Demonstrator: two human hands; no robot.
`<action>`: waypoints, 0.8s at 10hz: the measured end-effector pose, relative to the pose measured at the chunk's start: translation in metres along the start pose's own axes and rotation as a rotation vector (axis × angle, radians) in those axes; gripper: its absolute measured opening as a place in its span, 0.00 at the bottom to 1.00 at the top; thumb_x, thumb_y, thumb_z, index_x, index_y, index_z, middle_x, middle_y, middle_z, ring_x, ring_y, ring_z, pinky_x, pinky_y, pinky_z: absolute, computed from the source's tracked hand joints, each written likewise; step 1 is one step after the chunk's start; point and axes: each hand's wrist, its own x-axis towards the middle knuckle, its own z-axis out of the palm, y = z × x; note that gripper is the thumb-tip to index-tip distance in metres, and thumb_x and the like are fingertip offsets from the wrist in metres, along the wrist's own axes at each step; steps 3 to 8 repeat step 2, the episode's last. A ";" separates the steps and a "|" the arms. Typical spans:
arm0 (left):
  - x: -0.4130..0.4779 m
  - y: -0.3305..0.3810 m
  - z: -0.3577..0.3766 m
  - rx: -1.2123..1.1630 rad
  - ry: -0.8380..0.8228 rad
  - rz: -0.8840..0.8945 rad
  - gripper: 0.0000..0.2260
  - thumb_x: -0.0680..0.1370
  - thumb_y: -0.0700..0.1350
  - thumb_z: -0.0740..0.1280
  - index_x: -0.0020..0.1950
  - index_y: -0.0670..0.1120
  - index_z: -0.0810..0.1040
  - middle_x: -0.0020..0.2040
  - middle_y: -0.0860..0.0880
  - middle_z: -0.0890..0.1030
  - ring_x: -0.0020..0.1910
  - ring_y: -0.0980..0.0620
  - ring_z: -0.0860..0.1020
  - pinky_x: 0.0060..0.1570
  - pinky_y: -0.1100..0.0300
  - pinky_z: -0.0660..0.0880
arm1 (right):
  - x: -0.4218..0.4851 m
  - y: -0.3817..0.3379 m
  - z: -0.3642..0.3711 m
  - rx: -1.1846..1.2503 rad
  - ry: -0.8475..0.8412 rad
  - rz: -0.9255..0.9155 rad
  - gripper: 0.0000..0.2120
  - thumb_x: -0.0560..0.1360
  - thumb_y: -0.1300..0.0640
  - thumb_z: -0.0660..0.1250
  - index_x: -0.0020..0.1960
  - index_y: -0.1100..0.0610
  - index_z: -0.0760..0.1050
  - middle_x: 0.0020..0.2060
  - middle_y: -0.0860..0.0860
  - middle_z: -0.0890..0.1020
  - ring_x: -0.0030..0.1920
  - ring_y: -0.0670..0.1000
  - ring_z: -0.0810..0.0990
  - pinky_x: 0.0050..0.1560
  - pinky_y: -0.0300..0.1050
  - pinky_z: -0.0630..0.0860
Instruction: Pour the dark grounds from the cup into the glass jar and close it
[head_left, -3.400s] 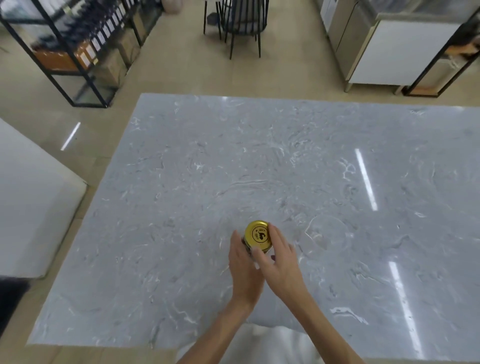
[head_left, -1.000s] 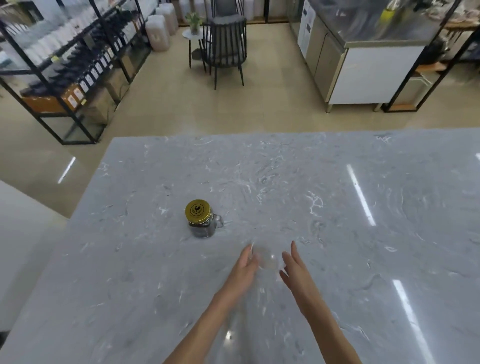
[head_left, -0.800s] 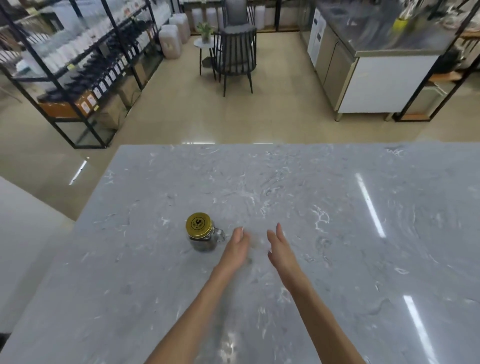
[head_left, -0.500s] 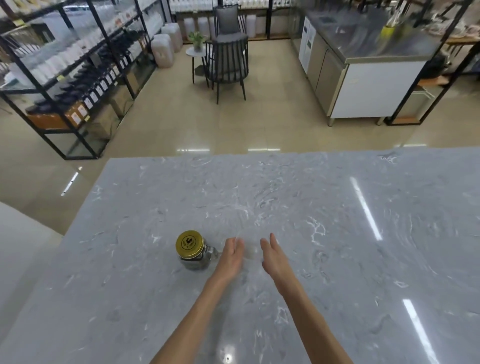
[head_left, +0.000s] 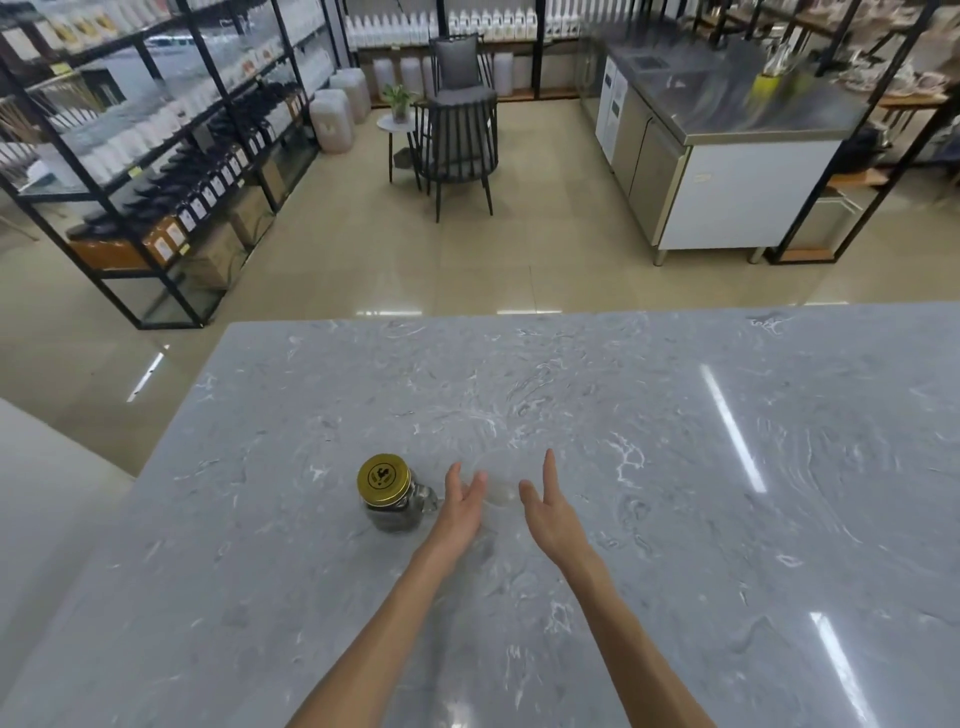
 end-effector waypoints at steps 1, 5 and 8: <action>-0.025 -0.009 0.002 0.172 0.048 0.051 0.30 0.84 0.60 0.53 0.82 0.50 0.50 0.80 0.46 0.61 0.78 0.46 0.62 0.73 0.53 0.60 | -0.018 0.012 -0.009 -0.188 0.132 -0.062 0.27 0.85 0.47 0.53 0.81 0.49 0.51 0.74 0.57 0.70 0.72 0.58 0.70 0.68 0.49 0.67; -0.056 -0.033 -0.003 0.382 0.244 0.097 0.19 0.85 0.54 0.56 0.73 0.47 0.69 0.72 0.46 0.73 0.70 0.47 0.71 0.71 0.56 0.63 | -0.045 0.031 -0.004 -0.398 0.297 -0.230 0.23 0.84 0.47 0.56 0.77 0.54 0.65 0.74 0.53 0.71 0.74 0.55 0.68 0.72 0.50 0.66; -0.056 -0.033 -0.003 0.382 0.244 0.097 0.19 0.85 0.54 0.56 0.73 0.47 0.69 0.72 0.46 0.73 0.70 0.47 0.71 0.71 0.56 0.63 | -0.045 0.031 -0.004 -0.398 0.297 -0.230 0.23 0.84 0.47 0.56 0.77 0.54 0.65 0.74 0.53 0.71 0.74 0.55 0.68 0.72 0.50 0.66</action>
